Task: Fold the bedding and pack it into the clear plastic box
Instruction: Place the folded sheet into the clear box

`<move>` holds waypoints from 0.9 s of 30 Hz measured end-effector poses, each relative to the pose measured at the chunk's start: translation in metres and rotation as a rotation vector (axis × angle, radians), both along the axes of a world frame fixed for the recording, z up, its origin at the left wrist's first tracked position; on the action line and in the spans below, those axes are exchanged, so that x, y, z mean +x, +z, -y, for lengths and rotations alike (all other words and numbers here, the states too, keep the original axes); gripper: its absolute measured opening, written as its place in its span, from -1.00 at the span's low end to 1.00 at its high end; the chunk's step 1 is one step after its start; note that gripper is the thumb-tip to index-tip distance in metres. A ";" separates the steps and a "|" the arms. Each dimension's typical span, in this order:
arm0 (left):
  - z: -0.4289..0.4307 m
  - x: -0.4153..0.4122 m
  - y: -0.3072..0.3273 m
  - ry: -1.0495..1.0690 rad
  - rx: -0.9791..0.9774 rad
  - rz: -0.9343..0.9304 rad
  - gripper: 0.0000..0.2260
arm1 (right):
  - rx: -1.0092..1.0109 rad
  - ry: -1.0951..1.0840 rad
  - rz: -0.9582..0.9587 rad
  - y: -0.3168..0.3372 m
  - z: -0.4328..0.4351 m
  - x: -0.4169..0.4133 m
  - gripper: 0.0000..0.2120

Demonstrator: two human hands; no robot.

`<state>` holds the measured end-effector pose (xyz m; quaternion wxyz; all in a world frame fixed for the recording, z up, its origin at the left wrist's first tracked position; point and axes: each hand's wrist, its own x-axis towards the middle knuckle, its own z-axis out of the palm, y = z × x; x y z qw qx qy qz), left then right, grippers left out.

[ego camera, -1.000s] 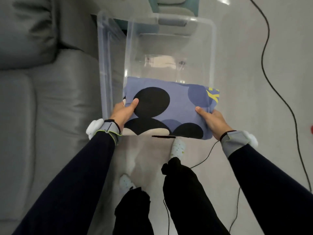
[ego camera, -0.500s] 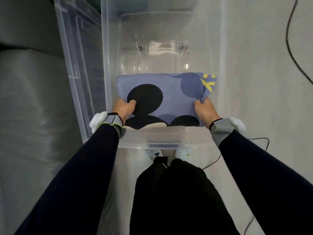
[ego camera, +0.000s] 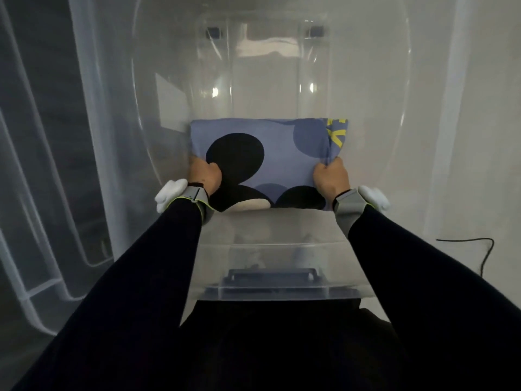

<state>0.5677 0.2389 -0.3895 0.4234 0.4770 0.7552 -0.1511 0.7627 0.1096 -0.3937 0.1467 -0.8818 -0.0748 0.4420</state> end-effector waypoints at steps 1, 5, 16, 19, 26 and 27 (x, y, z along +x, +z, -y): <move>0.000 0.001 -0.001 -0.005 0.034 -0.021 -0.60 | -0.007 0.006 0.014 -0.004 -0.004 -0.001 -0.66; 0.009 0.000 0.017 -0.037 0.141 0.000 -0.62 | -0.074 0.024 0.099 0.008 -0.005 -0.004 -0.70; -0.003 -0.062 0.293 -0.163 -0.089 0.250 -0.68 | -0.022 0.531 -0.344 0.285 -0.046 -0.082 -0.69; -0.036 -0.101 0.387 0.009 0.031 0.330 -0.71 | 0.161 0.524 -0.369 0.382 -0.114 -0.136 -0.73; -0.156 -0.215 0.521 0.427 0.411 0.461 -0.71 | 0.483 0.540 -0.417 0.510 -0.280 -0.256 -0.78; -0.181 -0.233 0.535 0.455 0.464 0.450 -0.68 | 0.509 0.538 -0.418 0.518 -0.306 -0.273 -0.81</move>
